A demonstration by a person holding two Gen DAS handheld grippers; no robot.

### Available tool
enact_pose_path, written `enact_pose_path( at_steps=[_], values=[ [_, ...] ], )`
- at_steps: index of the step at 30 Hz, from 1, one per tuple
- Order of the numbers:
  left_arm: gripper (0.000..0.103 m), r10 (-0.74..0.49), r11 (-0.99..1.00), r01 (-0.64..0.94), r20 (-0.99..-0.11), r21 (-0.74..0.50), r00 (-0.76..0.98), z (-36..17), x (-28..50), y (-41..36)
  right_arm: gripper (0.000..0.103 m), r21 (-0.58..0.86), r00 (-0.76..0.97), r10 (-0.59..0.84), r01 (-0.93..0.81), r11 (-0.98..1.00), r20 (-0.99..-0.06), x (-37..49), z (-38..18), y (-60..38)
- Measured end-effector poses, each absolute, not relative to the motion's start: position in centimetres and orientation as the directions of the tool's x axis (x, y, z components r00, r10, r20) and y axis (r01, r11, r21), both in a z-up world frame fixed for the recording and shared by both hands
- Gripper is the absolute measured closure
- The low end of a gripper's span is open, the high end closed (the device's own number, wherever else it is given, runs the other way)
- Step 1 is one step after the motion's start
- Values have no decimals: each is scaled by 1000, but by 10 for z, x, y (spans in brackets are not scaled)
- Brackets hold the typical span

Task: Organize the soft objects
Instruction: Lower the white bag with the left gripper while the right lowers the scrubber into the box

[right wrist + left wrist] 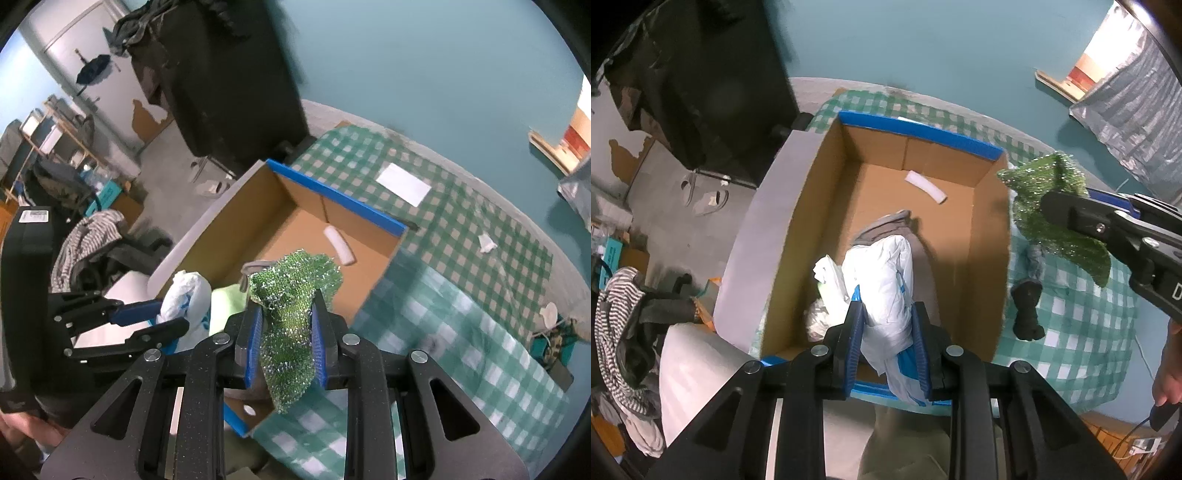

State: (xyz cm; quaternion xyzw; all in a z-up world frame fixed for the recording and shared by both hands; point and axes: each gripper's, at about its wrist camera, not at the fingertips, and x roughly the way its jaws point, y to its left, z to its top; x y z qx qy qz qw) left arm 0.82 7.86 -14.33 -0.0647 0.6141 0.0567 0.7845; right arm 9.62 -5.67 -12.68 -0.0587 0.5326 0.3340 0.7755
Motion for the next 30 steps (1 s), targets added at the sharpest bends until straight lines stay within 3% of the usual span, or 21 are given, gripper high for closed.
enact_pose_path(
  at_steps=[11,17,21,24,30],
  values=[
    [77,22,981,-193,-975,-21,222,-158,16,99,80,251,164,431,-612,750,-887,105,-147,-25],
    [76,26,978,-208,-974,-22,226,-163,17,104,76,251,148,421,-613,749,-895,107,-154,-19],
    [75,36,975,-220,-973,-16,229,-163,16,104,54,227,167,400,-604,764,-901,107,-155,-19],
    [62,58,973,-230,-973,5,222,-163,15,104,48,218,177,393,-600,770,-902,107,-153,-20],
    [59,67,969,-245,-971,9,230,-160,12,102,44,223,184,393,-582,782,-901,107,-148,-29]
  ],
)
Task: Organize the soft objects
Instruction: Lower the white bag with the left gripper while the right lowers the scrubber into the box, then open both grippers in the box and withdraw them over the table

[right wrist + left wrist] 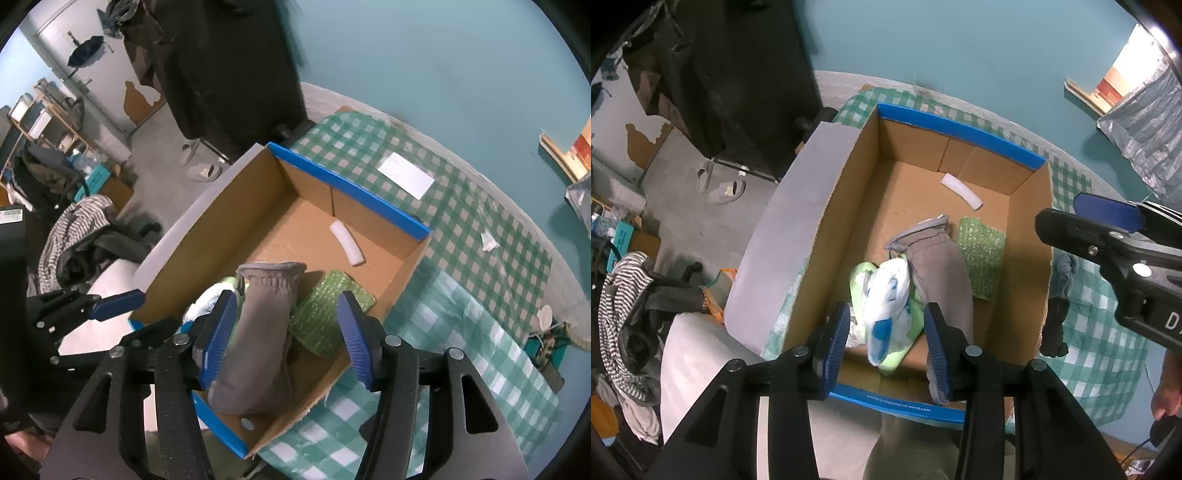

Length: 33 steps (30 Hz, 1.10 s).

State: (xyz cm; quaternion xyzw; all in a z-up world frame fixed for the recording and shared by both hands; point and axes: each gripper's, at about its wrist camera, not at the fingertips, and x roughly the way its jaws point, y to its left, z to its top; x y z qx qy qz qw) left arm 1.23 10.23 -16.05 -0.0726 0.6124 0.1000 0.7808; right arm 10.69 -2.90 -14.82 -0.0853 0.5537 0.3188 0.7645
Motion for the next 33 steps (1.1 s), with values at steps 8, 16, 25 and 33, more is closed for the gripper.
enact_pose_path(
  at_steps=[8,16,25,33],
  values=[
    [53,76,975,-222,-966,21,246,-158,14,93,39,215,206,385,-557,802,-900,106,-142,-47],
    [46,72,986,-163,-956,26,285,-148,16,69,39,204,227,362,-516,832,-904,107,-141,-71],
    [45,56,989,-147,-959,15,278,-149,19,51,39,196,243,331,-451,871,-912,110,-145,-107],
    [40,52,994,-103,-961,25,270,-152,21,26,39,190,240,301,-396,898,-923,114,-156,-141]
  ],
)
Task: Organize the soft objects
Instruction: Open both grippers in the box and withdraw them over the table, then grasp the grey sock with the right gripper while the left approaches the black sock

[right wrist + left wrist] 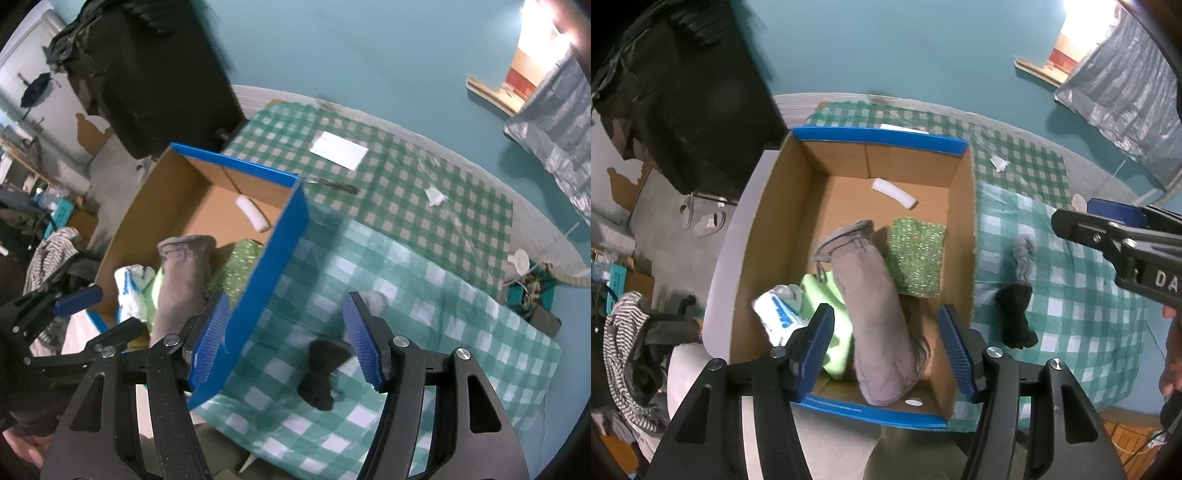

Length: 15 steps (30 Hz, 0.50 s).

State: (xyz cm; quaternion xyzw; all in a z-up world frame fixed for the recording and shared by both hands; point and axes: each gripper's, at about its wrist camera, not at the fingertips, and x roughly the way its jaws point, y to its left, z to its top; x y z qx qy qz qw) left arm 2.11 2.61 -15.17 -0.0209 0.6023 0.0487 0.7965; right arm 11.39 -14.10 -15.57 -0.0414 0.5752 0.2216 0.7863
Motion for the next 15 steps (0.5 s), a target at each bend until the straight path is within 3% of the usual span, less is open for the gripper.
enact_pose_path(
  at_steps=[15],
  values=[
    [40,7,1000,-11,-966,4,260,-156,23,-29,38,163,215,240,-322,932,-947,120,-180,-193]
  ],
)
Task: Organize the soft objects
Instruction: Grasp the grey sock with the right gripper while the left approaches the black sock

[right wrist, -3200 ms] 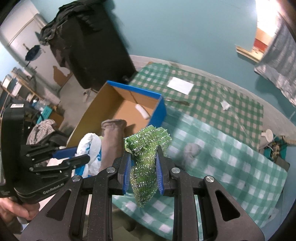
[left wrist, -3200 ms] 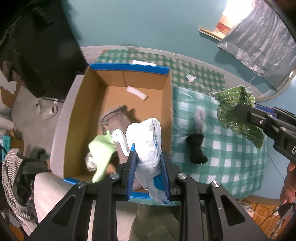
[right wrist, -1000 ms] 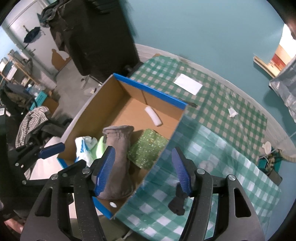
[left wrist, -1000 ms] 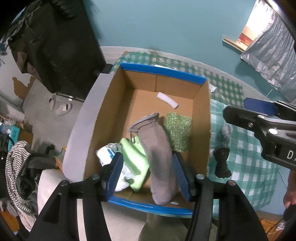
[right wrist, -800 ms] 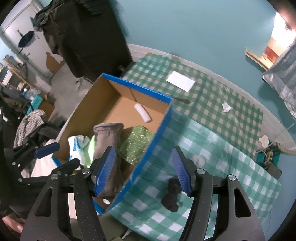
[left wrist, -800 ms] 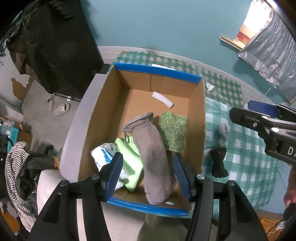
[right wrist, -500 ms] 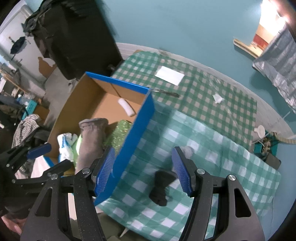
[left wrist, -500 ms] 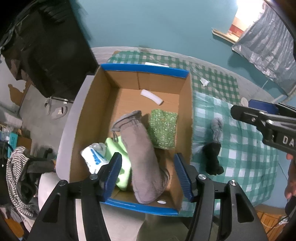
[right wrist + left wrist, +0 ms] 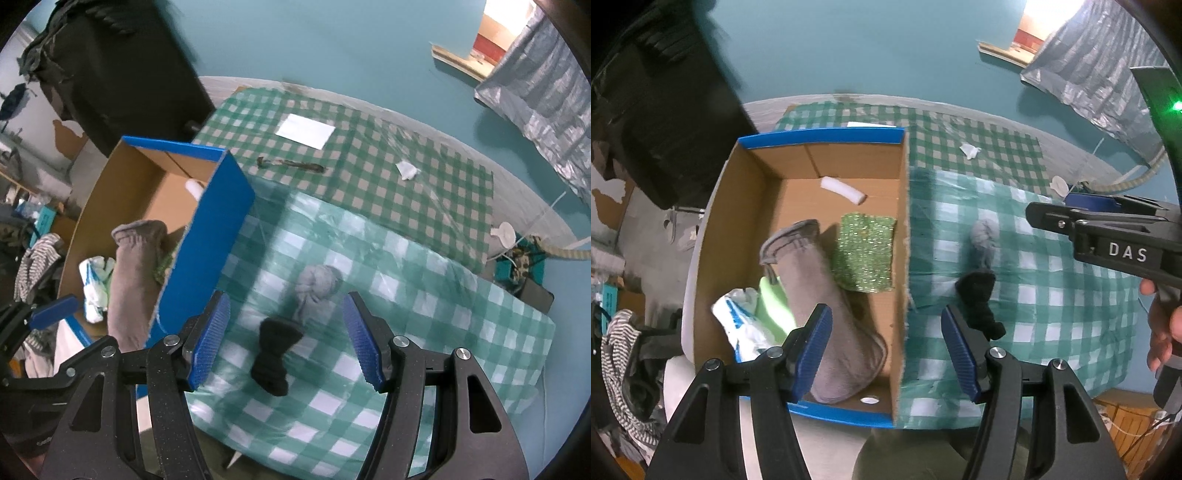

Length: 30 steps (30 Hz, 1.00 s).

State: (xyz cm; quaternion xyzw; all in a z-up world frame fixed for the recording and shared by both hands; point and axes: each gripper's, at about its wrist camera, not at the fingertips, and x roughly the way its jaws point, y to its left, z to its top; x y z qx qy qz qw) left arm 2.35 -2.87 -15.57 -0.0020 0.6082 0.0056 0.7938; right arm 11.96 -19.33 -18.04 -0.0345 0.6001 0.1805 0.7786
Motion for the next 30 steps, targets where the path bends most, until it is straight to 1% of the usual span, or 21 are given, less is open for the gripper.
enact_pose_path(
  at_steps=[6,14,21,30],
  values=[
    [40,-22,1000,6,-971,-22,240,-162,25,-47,38,161,179,225,-314,936,-958,121,-200,-203],
    [40,-63,996,71,-978,-50,198,-180,24,-84,38,154,119,200,-314,937,-973,128,-233,-217],
    [40,-61,993,114,-984,-42,166,-194,24,-110,39,163,102,206,-328,931,-973,138,-253,-220],
    [40,-85,996,28,-988,-82,131,-217,32,-111,39,171,59,210,-391,905,-976,153,-292,-199]
  ],
)
